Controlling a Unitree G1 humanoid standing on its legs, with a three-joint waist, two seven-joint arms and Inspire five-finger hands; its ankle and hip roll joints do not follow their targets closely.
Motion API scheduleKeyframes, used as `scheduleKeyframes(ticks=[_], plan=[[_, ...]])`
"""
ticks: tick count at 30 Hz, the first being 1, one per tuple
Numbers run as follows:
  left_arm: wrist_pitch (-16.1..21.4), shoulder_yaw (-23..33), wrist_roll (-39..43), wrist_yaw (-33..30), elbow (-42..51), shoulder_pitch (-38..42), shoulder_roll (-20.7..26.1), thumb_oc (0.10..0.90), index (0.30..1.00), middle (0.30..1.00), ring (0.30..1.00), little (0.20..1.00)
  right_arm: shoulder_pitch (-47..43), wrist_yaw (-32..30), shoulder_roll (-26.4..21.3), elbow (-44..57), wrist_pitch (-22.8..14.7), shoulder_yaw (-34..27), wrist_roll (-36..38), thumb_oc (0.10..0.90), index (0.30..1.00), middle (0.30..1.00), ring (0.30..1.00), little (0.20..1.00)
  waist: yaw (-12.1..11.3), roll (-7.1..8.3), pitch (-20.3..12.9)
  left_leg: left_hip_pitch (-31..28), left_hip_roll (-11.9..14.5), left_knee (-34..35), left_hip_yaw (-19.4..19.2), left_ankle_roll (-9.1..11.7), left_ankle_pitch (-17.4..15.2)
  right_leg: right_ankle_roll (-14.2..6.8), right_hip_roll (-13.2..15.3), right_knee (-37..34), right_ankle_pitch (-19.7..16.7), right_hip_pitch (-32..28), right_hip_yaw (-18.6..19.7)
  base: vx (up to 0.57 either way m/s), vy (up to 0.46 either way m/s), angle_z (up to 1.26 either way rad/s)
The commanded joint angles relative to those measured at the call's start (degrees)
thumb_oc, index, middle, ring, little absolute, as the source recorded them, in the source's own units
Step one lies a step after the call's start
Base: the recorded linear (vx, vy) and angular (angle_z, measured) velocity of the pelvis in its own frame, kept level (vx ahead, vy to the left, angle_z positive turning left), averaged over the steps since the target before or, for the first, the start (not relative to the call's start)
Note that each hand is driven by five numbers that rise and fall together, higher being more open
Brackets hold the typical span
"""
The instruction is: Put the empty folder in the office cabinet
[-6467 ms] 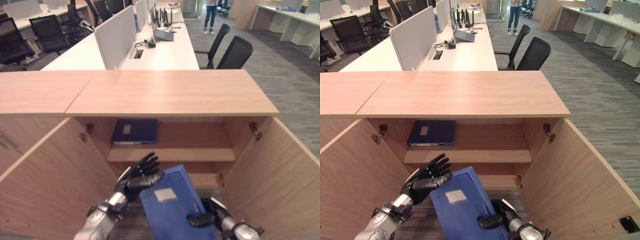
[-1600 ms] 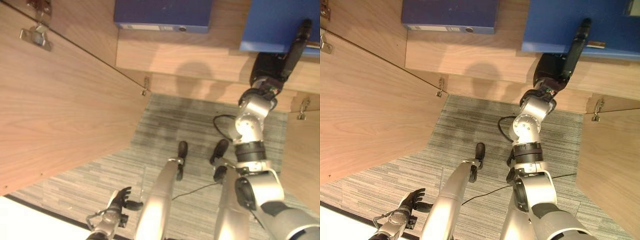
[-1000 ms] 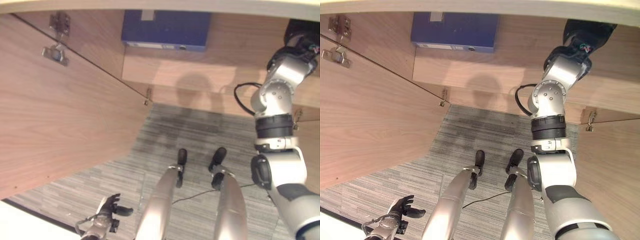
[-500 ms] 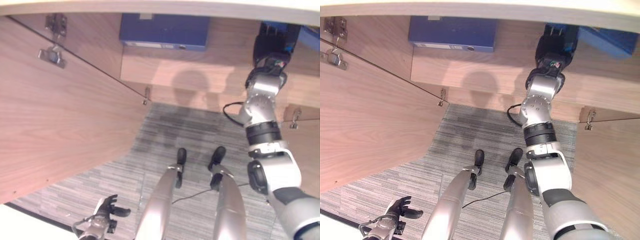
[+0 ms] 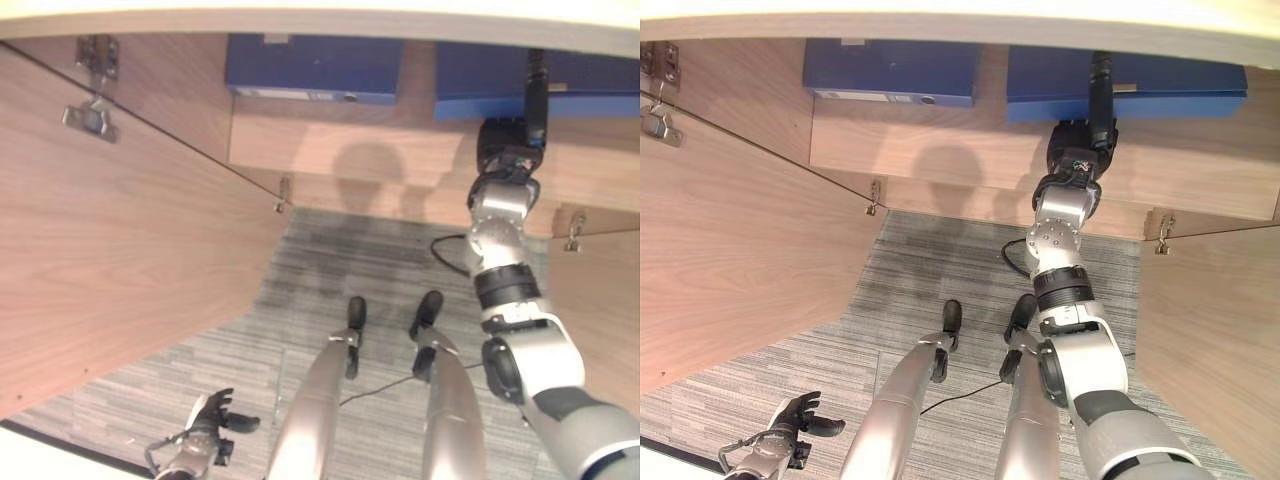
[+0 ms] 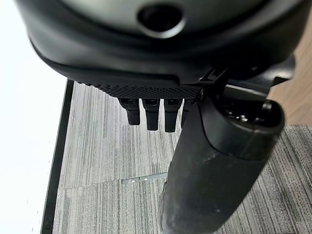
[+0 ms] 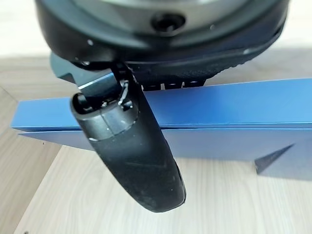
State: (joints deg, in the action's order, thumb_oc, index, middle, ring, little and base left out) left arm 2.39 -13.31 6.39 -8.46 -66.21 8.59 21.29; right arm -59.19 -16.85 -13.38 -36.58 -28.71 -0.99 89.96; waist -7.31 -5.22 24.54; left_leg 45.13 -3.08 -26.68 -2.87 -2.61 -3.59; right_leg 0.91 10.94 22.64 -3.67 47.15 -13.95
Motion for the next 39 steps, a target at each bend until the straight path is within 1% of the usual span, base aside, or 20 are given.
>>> scheduleKeyframes(ticks=[1, 9, 12, 13, 15, 17, 18, 19, 20, 21, 22, 23, 24, 25, 26, 29, 33, 36, 38, 39], plan=[[-2.5, -1.1, -0.2, -1.9, -3.7, -3.7, 3.8, 0.800, 0.900, 0.900, 0.900, 0.900, -0.8, 1.7, -3.2, 6.2, -1.8, -0.3, -5.7, 0.800, 0.900, 0.900, 0.900, 0.900, -1.1, -0.11, -1.6, -1.7, 1.3, 4.3, 2.7, 2.1, -3.5, -2.6, -1.5, -0.5, 7.9, -4.0, 1.3, 0.00, 0.000, 0.00], [-2.1, -0.6, 0.2, -1.3, -2.8, -4.6, 4.4, 0.800, 0.900, 0.900, 0.900, 0.900, -0.3, 6.0, -5.4, 7.1, 0.7, 1.7, -4.5, 0.800, 0.900, 0.900, 0.900, 0.900, -1.2, 0.10, -1.6, -4.3, 1.5, 8.0, 3.0, 2.5, -2.1, -3.0, -1.9, -3.8, 7.0, -6.5, 0.9, 0.00, 0.000, 0.00], [-1.8, -0.9, -0.3, 0.3, -3.2, -5.1, 6.1, 0.800, 0.900, 0.900, 0.900, 0.900, -4.9, 7.8, -10.1, 3.1, 7.2, 9.3, -7.1, 0.800, 0.900, 0.900, 0.900, 0.900, -1.8, 0.57, -1.9, -4.9, 1.7, 8.8, 2.8, 2.9, -1.4, -3.0, -2.0, -5.0, 6.4, -7.1, 0.5, 0.01, -0.024, 0.00], [-1.8, -0.9, -0.3, 0.3, -3.2, -5.1, 6.0, 0.800, 0.900, 0.900, 0.900, 0.900, -5.2, 7.9, -10.2, 2.9, 7.3, 9.4, -7.1, 0.800, 0.900, 0.900, 0.900, 0.900, -1.7, 0.48, -1.8, -4.9, 1.7, 8.9, 2.8, 2.9, -1.4, -3.0, -2.0, -5.0, 6.4, -7.1, 0.5, 0.00, 0.000, 0.00], [-1.5, -1.1, -1.0, 1.4, -3.7, -4.9, 7.5, 0.800, 0.900, 0.900, 0.900, 0.900, -8.5, 9.4, -14.5, -1.2, 13.3, 15.6, -10.7, 0.800, 0.900, 0.900, 0.900, 0.900, -1.9, 1.10, -2.1, -5.3, 2.0, 9.5, 2.7, 3.2, -0.9, -2.8, -2.0, -5.9, 6.0, -7.7, 0.2, 0.00, 0.000, 0.00], [-1.4, -1.2, -1.1, 1.8, -3.8, -4.9, 7.9, 0.800, 0.900, 0.900, 0.900, 0.900, -9.9, 10.1, -15.7, -2.3, 14.9, 17.3, -11.7, 0.800, 0.900, 0.900, 0.900, 0.900, -2.1, 1.25, -2.1, -5.5, 2.1, 9.8, 2.7, 3.3, -0.7, -2.8, -2.0, -6.2, 5.9, -7.9, 0.0, 0.02, -0.033, -0.02], [-0.8, -1.5, -1.4, 2.7, -3.9, -5.2, 8.8, 0.800, 0.900, 0.900, 0.900, 0.900, -12.4, 11.6, -18.6, -5.7, 18.4, 21.5, -15.1, 0.800, 0.900, 0.900, 0.900, 0.900, -2.2, 1.56, -2.2, -5.8, 2.2, 10.5, 2.8, 3.5, -0.2, -2.8, -2.1, -6.6, 5.7, -8.2, -0.1, 0.02, -0.032, -0.02], [-0.8, -1.5, -1.4, 2.7, -3.9, -5.2, 8.7, 0.800, 0.900, 0.900, 0.900, 0.900, -12.7, 11.7, -18.7, -6.0, 18.5, 21.6, -15.1, 0.800, 0.900, 0.900, 0.900, 0.900, -2.2, 1.49, -2.1, -5.8, 2.2, 10.5, 2.8, 3.5, -0.2, -2.8, -2.1, -6.7, 5.7, -8.2, -0.1, 0.03, -0.034, -0.01], [-0.5, -1.8, -1.5, 3.8, -4.1, -5.3, 9.8, 0.800, 0.900, 0.900, 0.900, 0.900, -15.6, 13.1, -21.8, -11.6, 24.0, 27.5, -21.3, 0.800, 0.900, 0.900, 0.900, 0.900, -2.4, 1.98, -2.3, -6.1, 2.4, 11.3, 2.8, 3.7, 0.3, -2.8, -2.1, -7.3, 5.5, -8.4, -0.3, 0.00, 0.000, 0.00], [-0.5, -1.7, -1.5, 3.9, -4.1, -5.2, 9.6, 0.800, 0.900, 0.900, 0.900, 0.900, -16.0, 13.3, -21.8, -12.0, 24.0, 27.7, -21.3, 0.800, 0.900, 0.900, 0.900, 0.900, -2.4, 1.87, -2.2, -6.2, 2.4, 11.3, 2.8, 3.7, 0.3, -2.8, -2.1, -7.3, 5.4, -8.4, -0.3, 0.02, -0.033, -0.02], [-0.4, -2.1, -1.6, 4.8, -4.4, -5.0, 10.5, 0.800, 0.900, 0.900, 0.900, 0.900, -19.4, 15.0, -23.5, -18.7, 28.6, 33.1, -28.9, 0.800, 0.900, 0.900, 0.900, 0.900, -2.6, 2.23, -2.3, -6.4, 2.5, 11.7, 2.7, 3.8, 0.7, -2.8, -2.1, -7.9, 5.1, -8.6, -0.4, 0.00, 0.000, 0.00], [-0.4, -2.1, -1.6, 4.8, -4.4, -4.9, 10.4, 0.800, 0.900, 0.900, 0.900, 0.900, -19.7, 15.2, -23.5, -19.1, 28.6, 33.3, -29.0, 0.800, 0.900, 0.900, 0.900, 0.900, -2.5, 2.14, -2.2, -6.4, 2.5, 11.8, 2.7, 3.8, 0.7, -2.8, -2.2, -8.0, 5.1, -8.7, -0.4, 0.00, 0.000, 0.00], [-0.3, -2.2, -1.7, 5.2, -4.5, -4.7, 10.8, 0.800, 0.900, 0.900, 0.900, 0.900, -21.6, 16.4, -23.7, -23.2, 30.7, 36.4, -34.3, 0.800, 0.900, 0.900, 0.900, 0.900, -2.6, 2.26, -2.2, -6.5, 2.5, 11.9, 2.7, 3.8, 0.9, -2.8, -2.2, -8.3, 4.9, -8.8, -0.6, 0.00, 0.000, 0.00], [-0.4, -2.6, -2.1, 5.8, -4.5, -4.2, 11.2, 0.800, 0.900, 0.900, 0.900, 0.900, -23.8, 18.5, -23.7, -28.5, 33.8, 41.7, -45.4, 0.800, 0.900, 0.900, 0.900, 0.900, -2.7, 2.40, -2.1, -6.7, 2.5, 12.6, 2.7, 3.9, 1.4, -2.8, -2.3, -9.1, 4.6, -9.3, -0.9, 0.01, -0.032, -0.03], [-0.4, -2.7, -2.2, 5.9, -4.6, -4.1, 11.3, 0.800, 0.900, 0.900, 0.900, 0.900, -24.3, 19.4, -23.7, -30.5, 34.9, 43.8, -49.7, 0.800, 0.900, 0.900, 0.900, 0.900, -2.7, 2.41, -2.1, -6.8, 2.5, 12.9, 2.8, 3.9, 1.6, -2.8, -2.3, -9.3, 4.5, -9.5, -1.1, 0.00, 0.000, 0.00], [-0.4, -3.1, -2.4, 6.1, -4.4, -4.0, 11.1, 0.800, 0.900, 0.900, 0.900, 0.900, -24.9, 21.0, -23.3, -34.4, 36.1, 46.7, -57.1, 0.800, 0.900, 0.900, 0.900, 0.900, -2.7, 2.36, -1.9, -7.0, 2.4, 13.3, 2.8, 3.9, 1.9, -2.7, -2.5, -9.8, 4.4, -9.7, -1.2, 0.00, 0.000, 0.00], [-0.7, -3.7, -2.4, 6.4, -4.8, -3.8, 9.8, 0.800, 0.900, 0.900, 0.900, 0.900, -22.4, 20.6, -22.8, -39.0, 36.1, 43.4, -56.3, 0.800, 0.900, 0.900, 0.900, 0.900, -2.6, 1.92, -1.5, -7.3, 2.3, 13.8, 2.9, 3.6, 2.1, -2.7, -2.7, -10.2, 4.1, -10.0, -1.2, 0.00, 0.000, 0.00], [-0.9, -4.6, -2.0, 6.8, -4.6, -2.6, 9.1, 0.800, 0.900, 0.900, 0.900, 0.900, -19.7, 19.8, -22.6, -45.6, 36.5, 36.2, -52.2, 0.800, 0.900, 0.900, 0.900, 0.900, -3.0, 1.21, -1.0, -7.5, 2.0, 13.8, 2.9, 3.4, 2.0, -2.7, -2.8, -10.0, 4.2, -10.1, -1.0, 0.00, 0.000, 0.00], [-0.9, -4.6, -2.0, 6.9, -4.4, -2.5, 9.2, 0.800, 0.900, 0.900, 0.900, 0.900, -18.8, 20.2, -22.9, -46.6, 36.9, 35.3, -52.5, 0.800, 0.900, 0.900, 0.900, 0.900, -3.1, 1.03, -0.8, -7.5, 1.9, 13.9, 2.9, 3.4, 2.0, -2.8, -2.7, -10.0, 4.2, -10.1, -1.0, 0.00, 0.000, 0.00], [-1.0, -4.5, -2.0, 7.0, -3.8, -2.3, 9.4, 0.800, 0.900, 0.900, 0.900, 0.900, -17.5, 21.1, -23.8, -48.9, 37.6, 35.3, -56.6, 0.800, 0.900, 0.900, 0.900, 0.900, -3.2, 0.85, -0.6, -7.6, 1.8, 14.1, 3.0, 3.4, 2.2, -2.8, -2.7, -10.2, 4.2, -10.2, -1.1, 0.00, 0.000, 0.00]])
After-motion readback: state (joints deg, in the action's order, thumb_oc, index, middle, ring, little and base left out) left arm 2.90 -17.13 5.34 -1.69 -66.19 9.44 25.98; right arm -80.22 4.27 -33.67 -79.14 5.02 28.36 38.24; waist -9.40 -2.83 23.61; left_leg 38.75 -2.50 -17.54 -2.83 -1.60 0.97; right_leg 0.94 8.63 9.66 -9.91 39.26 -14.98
